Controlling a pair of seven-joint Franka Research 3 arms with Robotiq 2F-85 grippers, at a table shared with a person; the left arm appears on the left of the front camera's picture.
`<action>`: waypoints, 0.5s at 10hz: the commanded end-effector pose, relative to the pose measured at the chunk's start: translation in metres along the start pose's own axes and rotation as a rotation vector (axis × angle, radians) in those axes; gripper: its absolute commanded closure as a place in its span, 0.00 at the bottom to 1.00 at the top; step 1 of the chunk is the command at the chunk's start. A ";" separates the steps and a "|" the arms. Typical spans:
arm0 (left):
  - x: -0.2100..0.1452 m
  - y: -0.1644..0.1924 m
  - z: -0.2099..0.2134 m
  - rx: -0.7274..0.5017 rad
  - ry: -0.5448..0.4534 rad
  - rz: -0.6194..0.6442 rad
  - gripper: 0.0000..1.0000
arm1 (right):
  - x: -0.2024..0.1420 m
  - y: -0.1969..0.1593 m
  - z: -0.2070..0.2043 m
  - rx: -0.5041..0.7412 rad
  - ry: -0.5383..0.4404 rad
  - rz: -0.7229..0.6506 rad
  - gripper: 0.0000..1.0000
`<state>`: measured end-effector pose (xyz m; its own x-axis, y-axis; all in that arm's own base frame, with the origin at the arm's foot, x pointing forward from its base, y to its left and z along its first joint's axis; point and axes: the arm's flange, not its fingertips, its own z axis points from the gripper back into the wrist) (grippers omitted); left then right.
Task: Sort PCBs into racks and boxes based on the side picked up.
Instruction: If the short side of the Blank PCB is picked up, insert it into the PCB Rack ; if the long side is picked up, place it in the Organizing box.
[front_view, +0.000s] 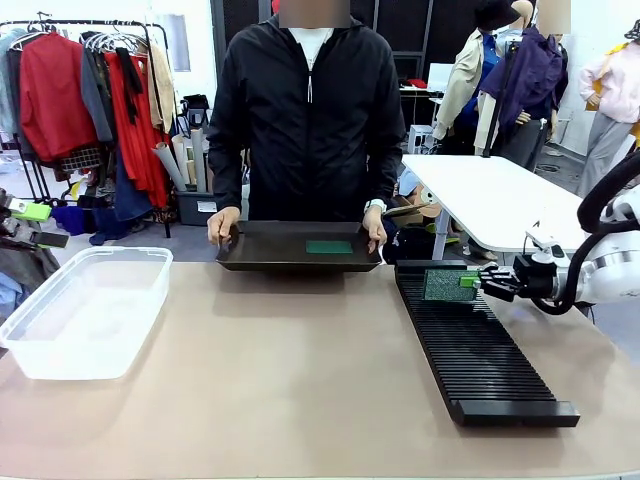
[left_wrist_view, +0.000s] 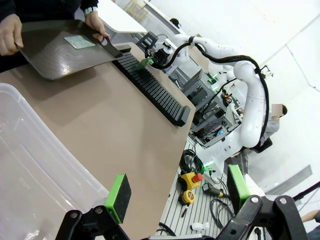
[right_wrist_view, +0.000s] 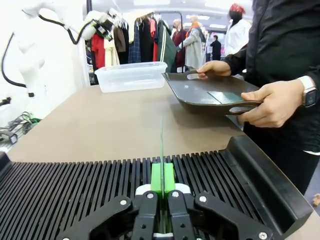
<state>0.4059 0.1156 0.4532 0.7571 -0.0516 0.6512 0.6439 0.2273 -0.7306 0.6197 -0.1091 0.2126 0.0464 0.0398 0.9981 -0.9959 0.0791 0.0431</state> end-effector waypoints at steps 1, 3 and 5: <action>0.001 -0.001 0.000 -0.002 -0.001 -0.004 0.00 | 0.000 -0.004 -0.001 0.017 -0.009 0.008 1.00; 0.001 -0.001 0.000 -0.002 -0.001 -0.004 0.00 | -0.001 -0.005 -0.002 0.026 -0.006 0.000 1.00; 0.001 -0.001 0.000 -0.002 -0.001 -0.004 0.00 | -0.002 -0.007 -0.005 0.032 0.007 0.016 1.00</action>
<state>0.4059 0.1156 0.4532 0.7571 -0.0516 0.6512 0.6439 0.2273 -0.7306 0.6215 -0.1079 0.2113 0.0440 0.0317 0.9985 -0.9968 0.0678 0.0418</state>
